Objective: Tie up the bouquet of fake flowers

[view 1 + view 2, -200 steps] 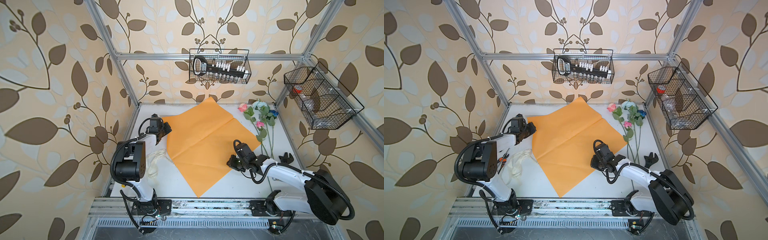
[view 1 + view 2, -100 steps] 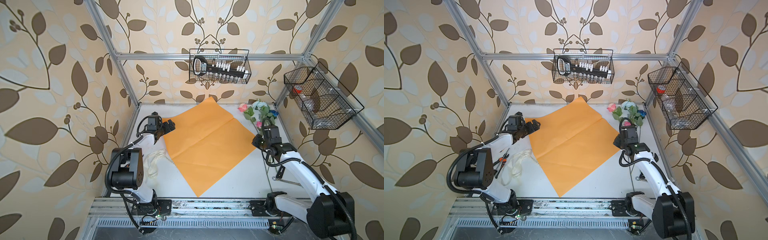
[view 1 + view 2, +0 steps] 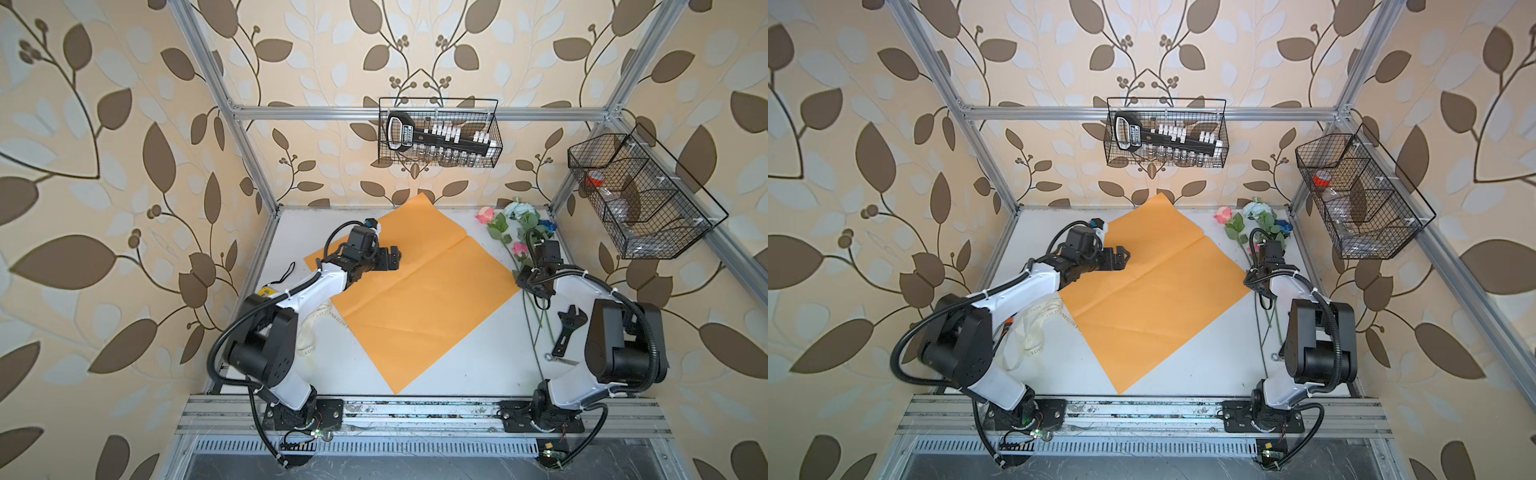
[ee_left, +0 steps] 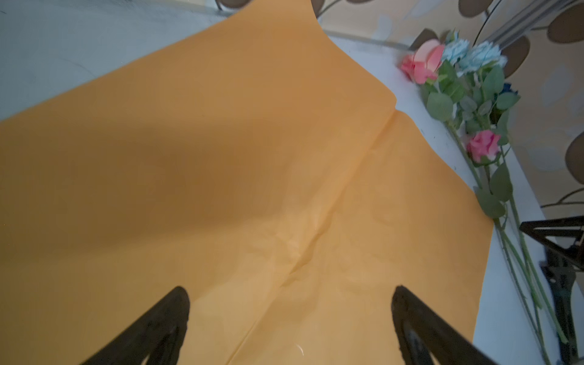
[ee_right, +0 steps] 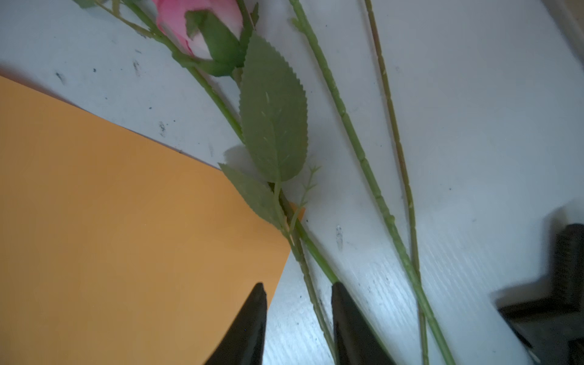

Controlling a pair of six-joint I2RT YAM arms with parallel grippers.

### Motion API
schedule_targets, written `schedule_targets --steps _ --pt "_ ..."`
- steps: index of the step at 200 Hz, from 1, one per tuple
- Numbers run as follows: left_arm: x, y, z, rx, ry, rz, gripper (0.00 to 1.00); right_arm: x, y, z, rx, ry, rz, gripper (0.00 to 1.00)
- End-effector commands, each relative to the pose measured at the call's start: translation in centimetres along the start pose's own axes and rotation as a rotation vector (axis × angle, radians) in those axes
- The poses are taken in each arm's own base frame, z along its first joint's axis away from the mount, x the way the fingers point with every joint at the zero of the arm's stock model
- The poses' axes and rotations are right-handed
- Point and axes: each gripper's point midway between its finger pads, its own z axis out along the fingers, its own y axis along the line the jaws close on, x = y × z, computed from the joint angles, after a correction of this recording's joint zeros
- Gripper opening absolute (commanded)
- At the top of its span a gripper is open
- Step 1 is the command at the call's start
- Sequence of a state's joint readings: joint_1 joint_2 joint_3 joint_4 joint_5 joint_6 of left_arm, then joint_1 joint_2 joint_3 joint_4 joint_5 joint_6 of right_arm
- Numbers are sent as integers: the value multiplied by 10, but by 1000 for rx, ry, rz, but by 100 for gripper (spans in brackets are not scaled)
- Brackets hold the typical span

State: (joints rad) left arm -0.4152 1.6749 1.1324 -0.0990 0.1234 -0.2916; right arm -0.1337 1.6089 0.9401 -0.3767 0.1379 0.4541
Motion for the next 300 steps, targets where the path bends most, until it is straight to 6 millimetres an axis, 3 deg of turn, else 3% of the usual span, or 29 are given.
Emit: schedule_targets --steps 1,31,65,114,136,186,215,255,277,300 --pt "-2 -21 27 37 50 88 99 -3 3 6 -8 5 -24 36" --pt "25 -35 71 83 182 91 93 7 -1 22 6 52 -20 35" --pt "53 -44 90 141 274 67 80 15 -2 35 4 91 -14 28" --pt "97 -56 88 222 367 30 66 17 -5 33 12 91 -6 0" --pt "119 -62 83 247 409 35 60 12 -6 18 3 64 1 0" --pt "154 -62 65 261 460 53 57 -1 -5 -25 -34 -15 2 4" --pt "157 -48 59 193 461 83 56 0 0 -33 -71 -19 0 0" --pt "141 -61 53 238 414 94 60 -9 21 -47 -107 -53 -44 0" --pt "128 -69 44 265 374 104 62 -12 48 -61 -156 -75 -98 0" --pt "107 -78 25 283 307 115 69 -13 92 -80 -270 -84 -138 0"
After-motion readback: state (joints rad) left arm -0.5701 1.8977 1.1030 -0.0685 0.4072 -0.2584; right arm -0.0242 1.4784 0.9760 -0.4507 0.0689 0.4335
